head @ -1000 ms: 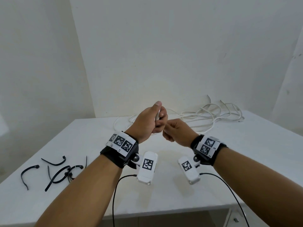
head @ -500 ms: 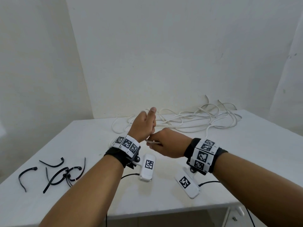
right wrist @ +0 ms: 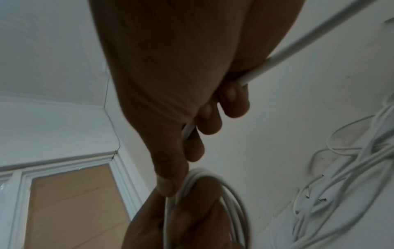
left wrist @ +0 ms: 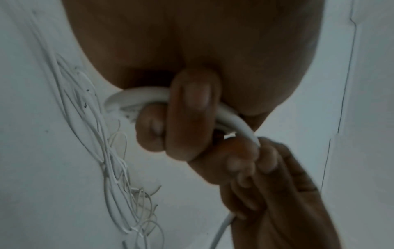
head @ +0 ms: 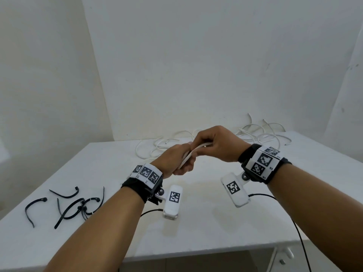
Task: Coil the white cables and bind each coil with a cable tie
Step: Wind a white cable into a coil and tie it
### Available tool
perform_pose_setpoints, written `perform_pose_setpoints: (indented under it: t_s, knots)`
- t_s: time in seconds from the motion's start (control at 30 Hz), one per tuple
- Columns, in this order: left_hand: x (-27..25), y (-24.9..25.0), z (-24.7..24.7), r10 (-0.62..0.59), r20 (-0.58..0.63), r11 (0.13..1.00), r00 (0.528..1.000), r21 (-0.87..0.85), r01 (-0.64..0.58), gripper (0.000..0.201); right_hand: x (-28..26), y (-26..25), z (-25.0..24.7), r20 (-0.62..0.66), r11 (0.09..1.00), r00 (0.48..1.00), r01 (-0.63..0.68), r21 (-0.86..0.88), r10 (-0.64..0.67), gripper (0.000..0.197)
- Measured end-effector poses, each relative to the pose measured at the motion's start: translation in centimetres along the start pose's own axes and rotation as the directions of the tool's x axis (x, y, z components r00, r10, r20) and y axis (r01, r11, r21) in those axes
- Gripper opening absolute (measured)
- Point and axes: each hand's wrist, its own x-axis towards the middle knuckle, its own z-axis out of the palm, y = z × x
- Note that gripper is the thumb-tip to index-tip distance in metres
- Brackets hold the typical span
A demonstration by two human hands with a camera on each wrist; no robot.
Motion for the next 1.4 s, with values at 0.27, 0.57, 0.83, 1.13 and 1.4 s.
perform_pose_setpoints:
  t_s: [0.27, 0.57, 0.83, 1.13, 1.4]
  knots:
    - [-0.1, 0.0, -0.2, 0.056, 0.098, 0.964, 0.994, -0.265, -0.028, 0.039, 0.7, 2.0, 0.1, -0.141, 0.976, 0.990, 0.027, 0.216, 0.003, 0.015]
    - [0.2, 0.6, 0.0, 0.158, 0.140, 0.895, 0.977, -0.439, -0.082, 0.042, 1.6, 3.3, 1.3, -0.191, 0.866, 0.974, -0.011, 0.500, 0.123, 0.012]
    - [0.7, 2.3, 0.3, 0.253, 0.016, 0.810, 0.967, -0.550, -0.203, 0.048, 1.8, 4.2, 3.5, -0.210, 0.925, 0.969, -0.046, 0.376, 0.133, 0.049]
    - [3.0, 2.6, 0.9, 0.258, -0.394, 0.880, 0.882, -0.282, -0.383, 0.042, 0.5, 4.4, 6.2, -0.044, 0.976, 0.975, -0.216, 0.036, 0.218, 0.035]
    - [4.7, 1.5, 2.0, 0.230, -0.610, 0.949, 0.759, -0.034, -0.315, 0.048, 0.0, 3.6, 6.8, 0.128, 0.964, 0.982, -0.104, -0.243, 0.138, 0.022]
